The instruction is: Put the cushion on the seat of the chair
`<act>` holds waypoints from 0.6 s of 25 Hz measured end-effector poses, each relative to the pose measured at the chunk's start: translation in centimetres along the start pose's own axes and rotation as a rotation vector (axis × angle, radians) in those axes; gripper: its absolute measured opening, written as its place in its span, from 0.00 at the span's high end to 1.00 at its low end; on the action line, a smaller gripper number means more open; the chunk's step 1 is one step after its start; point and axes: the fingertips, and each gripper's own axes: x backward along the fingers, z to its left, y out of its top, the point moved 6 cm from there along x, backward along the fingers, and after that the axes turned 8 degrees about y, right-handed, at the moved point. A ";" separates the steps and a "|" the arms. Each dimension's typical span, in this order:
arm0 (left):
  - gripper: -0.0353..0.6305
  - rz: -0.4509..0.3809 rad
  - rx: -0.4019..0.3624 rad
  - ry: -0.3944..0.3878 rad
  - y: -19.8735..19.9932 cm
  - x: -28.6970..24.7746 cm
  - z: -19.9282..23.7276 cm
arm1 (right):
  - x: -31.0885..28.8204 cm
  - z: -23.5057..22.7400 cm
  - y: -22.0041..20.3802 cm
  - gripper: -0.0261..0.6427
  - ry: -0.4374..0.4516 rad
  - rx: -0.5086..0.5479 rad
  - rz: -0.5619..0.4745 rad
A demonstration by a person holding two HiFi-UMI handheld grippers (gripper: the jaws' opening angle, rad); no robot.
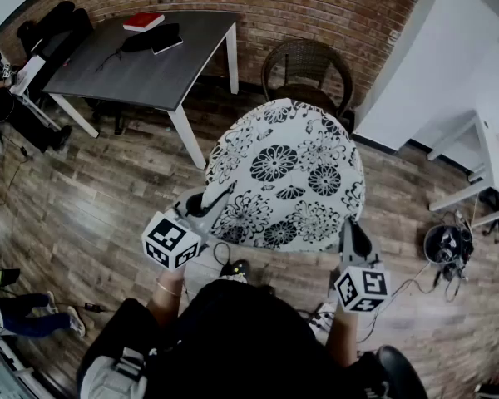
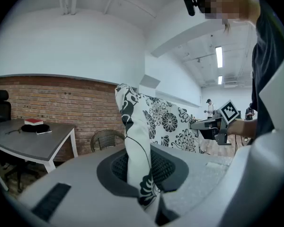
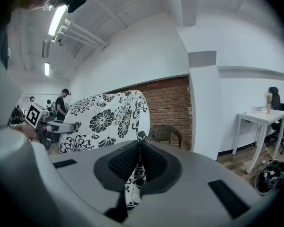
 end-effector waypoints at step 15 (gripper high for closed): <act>0.91 0.001 -0.013 0.006 0.2 0.1 -0.2 | 0.4 -0.5 -0.8 0.94 0.009 -0.054 -0.041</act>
